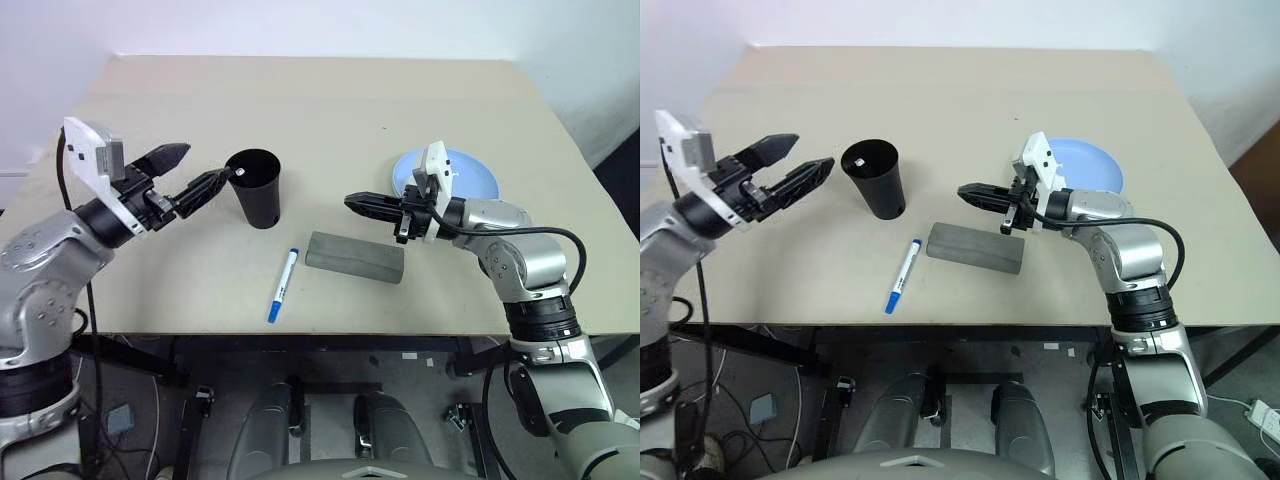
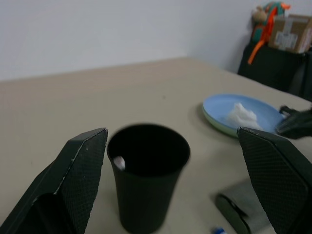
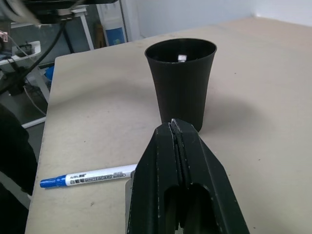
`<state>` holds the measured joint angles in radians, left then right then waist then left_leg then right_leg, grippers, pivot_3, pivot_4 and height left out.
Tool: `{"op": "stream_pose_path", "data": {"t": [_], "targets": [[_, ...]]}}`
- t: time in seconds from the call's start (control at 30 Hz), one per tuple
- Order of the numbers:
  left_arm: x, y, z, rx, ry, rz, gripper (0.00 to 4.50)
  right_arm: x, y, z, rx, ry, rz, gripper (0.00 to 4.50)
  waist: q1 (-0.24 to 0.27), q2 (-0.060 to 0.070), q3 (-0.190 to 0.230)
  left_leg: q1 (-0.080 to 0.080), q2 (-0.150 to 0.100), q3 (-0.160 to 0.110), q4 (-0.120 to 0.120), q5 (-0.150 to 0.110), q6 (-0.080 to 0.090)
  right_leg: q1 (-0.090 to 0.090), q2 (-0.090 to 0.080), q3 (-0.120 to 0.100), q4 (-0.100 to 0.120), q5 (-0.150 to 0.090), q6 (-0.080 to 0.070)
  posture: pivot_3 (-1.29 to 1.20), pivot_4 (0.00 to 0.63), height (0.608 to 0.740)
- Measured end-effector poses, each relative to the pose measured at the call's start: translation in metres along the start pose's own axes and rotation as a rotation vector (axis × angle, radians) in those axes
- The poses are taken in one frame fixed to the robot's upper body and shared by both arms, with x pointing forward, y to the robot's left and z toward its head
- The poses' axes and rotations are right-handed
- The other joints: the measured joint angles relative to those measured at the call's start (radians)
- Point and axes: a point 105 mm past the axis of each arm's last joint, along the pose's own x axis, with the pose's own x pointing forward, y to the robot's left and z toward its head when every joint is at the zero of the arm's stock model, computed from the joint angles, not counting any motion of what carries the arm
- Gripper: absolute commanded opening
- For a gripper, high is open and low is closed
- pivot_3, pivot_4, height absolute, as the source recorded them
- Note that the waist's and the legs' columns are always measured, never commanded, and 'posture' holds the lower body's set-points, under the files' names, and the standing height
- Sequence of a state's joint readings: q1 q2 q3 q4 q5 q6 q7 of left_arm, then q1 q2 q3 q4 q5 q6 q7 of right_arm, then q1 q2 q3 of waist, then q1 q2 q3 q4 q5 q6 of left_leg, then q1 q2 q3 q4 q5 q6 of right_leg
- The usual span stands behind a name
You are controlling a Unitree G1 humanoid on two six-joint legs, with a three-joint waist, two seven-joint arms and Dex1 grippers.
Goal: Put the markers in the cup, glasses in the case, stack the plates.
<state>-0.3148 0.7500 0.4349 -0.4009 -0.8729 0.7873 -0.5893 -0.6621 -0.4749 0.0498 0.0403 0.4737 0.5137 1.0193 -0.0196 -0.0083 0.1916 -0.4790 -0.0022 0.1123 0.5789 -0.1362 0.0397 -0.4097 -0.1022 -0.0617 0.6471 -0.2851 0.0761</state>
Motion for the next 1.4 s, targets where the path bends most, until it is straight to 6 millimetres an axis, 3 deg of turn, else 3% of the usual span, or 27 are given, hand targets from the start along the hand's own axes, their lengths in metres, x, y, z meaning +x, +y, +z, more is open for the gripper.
{"op": "stream_pose_path", "data": {"t": [0.07,0.2,0.37,0.43,0.5,0.6,0.7,0.73,0.77,0.8,0.87,0.93,1.07,1.3,1.4], "targets": [[-0.009,-0.006,-0.005,-0.03,0.053,-0.004,4.45,0.002,0.0,0.0,0.002,0.003,0.007,0.0,0.0,0.0,0.0,0.0,0.0,0.0,-0.001,0.0,0.0,-0.001,0.0,0.0,0.0,0.0,0.0,0.0,0.15,0.727],[-0.026,-0.015,-0.035,-0.067,0.235,0.027,4.45,0.003,0.0,0.001,-0.003,0.002,0.015,0.0,0.002,0.0,0.0,0.0,0.0,0.001,-0.004,0.0,0.0,-0.003,0.0,0.0,0.0,0.0,0.0,0.0,0.15,0.727],[-0.03,-0.022,-0.048,-0.067,0.303,0.046,4.45,0.005,0.004,0.0,-0.005,0.013,0.037,0.0,0.009,-0.002,-0.001,-0.001,0.0,0.016,-0.02,0.001,-0.003,-0.014,-0.003,0.005,0.0,0.004,-0.008,0.0,0.15,0.727],[-0.028,-0.03,-0.058,-0.052,0.351,0.032,4.45,0.003,0.004,0.0,-0.009,0.02,0.038,0.0,0.007,-0.002,-0.001,-0.001,0.0,0.024,-0.016,0.003,-0.006,-0.018,-0.013,0.005,0.0,0.004,-0.009,0.0,0.15,0.727],[-0.024,-0.036,-0.067,-0.043,0.389,0.024,4.45,0.002,0.003,-0.001,-0.008,0.029,0.036,0.0,0.002,0.001,0.0,-0.002,0.003,0.012,0.001,0.003,-0.005,-0.011,-0.018,-0.007,0.0,0.005,-0.009,0.0,0.15,0.727],[-0.013,-0.039,-0.072,-0.028,0.421,0.021,4.45,0.001,0.007,0.004,-0.027,0.033,0.045,0.0,-0.001,0.0,-0.001,-0.003,0.002,0.007,-0.006,-0.001,0.0,-0.002,-0.015,-0.019,-0.014,0.017,-0.013,0.0,0.15,0.727],[-0.005,-0.042,-0.072,-0.008,0.455,0.015,4.45,0.002,0.01,0.006,-0.03,0.037,0.047,0.0,0.011,-0.005,-0.002,0.001,-0.004,0.029,-0.024,0.001,-0.003,-0.019,-0.019,-0.01,0.005,0.009,-0.024,0.0,0.15,0.727],[-0.004,-0.043,-0.073,-0.004,0.473,0.015,4.45,0.002,0.01,0.006,-0.026,0.04,0.045,0.0,0.015,-0.006,-0.001,0.001,-0.004,0.028,-0.014,0.005,-0.009,-0.026,-0.028,-0.008,0.003,0.007,-0.017,0.0,0.15,0.727],[-0.003,-0.045,-0.075,-0.007,0.496,0.011,4.45,0.001,0.01,0.005,-0.018,0.049,0.039,0.0,0.021,-0.003,0.0,-0.001,0.0,0.011,0.01,0.008,-0.014,-0.026,-0.029,-0.013,0.005,0.006,-0.013,0.0,0.15,0.727],[-0.002,-0.048,-0.077,-0.011,0.517,0.0,4.45,0.0,0.01,0.004,-0.013,0.057,0.037,0.0,0.021,0.001,0.001,-0.003,-0.001,-0.022,0.027,-0.001,-0.007,-0.022,-0.029,-0.024,0.004,0.007,-0.013,0.0,0.15,0.727],[0.002,-0.053,-0.081,-0.025,0.566,-0.025,4.45,-0.003,0.011,0.004,-0.002,0.081,0.03,0.0,0.009,0.003,0.002,-0.004,0.002,-0.039,0.03,-0.017,-0.001,-0.007,-0.03,-0.047,-0.002,0.012,-0.011,0.0,0.15,0.727],[0.006,-0.056,-0.082,-0.034,0.597,-0.028,4.45,-0.006,0.013,0.005,-0.004,0.094,0.025,0.0,0.003,0.003,0.002,-0.003,0.001,-0.038,0.029,-0.018,0.0,-0.008,-0.029,-0.046,-0.01,0.018,0.003,0.0,0.15,0.727],[0.015,-0.054,-0.09,-0.059,0.651,0.005,4.45,-0.006,0.015,0.002,0.01,0.11,0.021,0.0,0.01,0.003,0.003,0.0,0.003,-0.035,0.029,-0.017,0.0,-0.002,-0.025,-0.046,-0.01,0.024,0.013,0.0,0.15,0.727],[0.029,-0.056,-0.121,-0.109,0.798,0.075,4.45,-0.006,0.018,0.003,0.022,0.111,0.018,0.0,0.021,0.003,0.003,0.0,0.01,-0.032,0.033,-0.017,-0.001,-0.002,-0.018,-0.044,-0.014,0.03,0.013,0.0,0.15,0.727],[0.036,-0.058,-0.123,-0.094,0.819,0.087,4.45,-0.006,0.017,0.003,0.023,0.111,0.011,0.0,0.03,0.003,0.003,0.0,0.013,-0.03,0.033,-0.017,-0.001,-0.003,-0.017,-0.043,-0.015,0.031,0.011,0.0,0.15,0.727]]}}
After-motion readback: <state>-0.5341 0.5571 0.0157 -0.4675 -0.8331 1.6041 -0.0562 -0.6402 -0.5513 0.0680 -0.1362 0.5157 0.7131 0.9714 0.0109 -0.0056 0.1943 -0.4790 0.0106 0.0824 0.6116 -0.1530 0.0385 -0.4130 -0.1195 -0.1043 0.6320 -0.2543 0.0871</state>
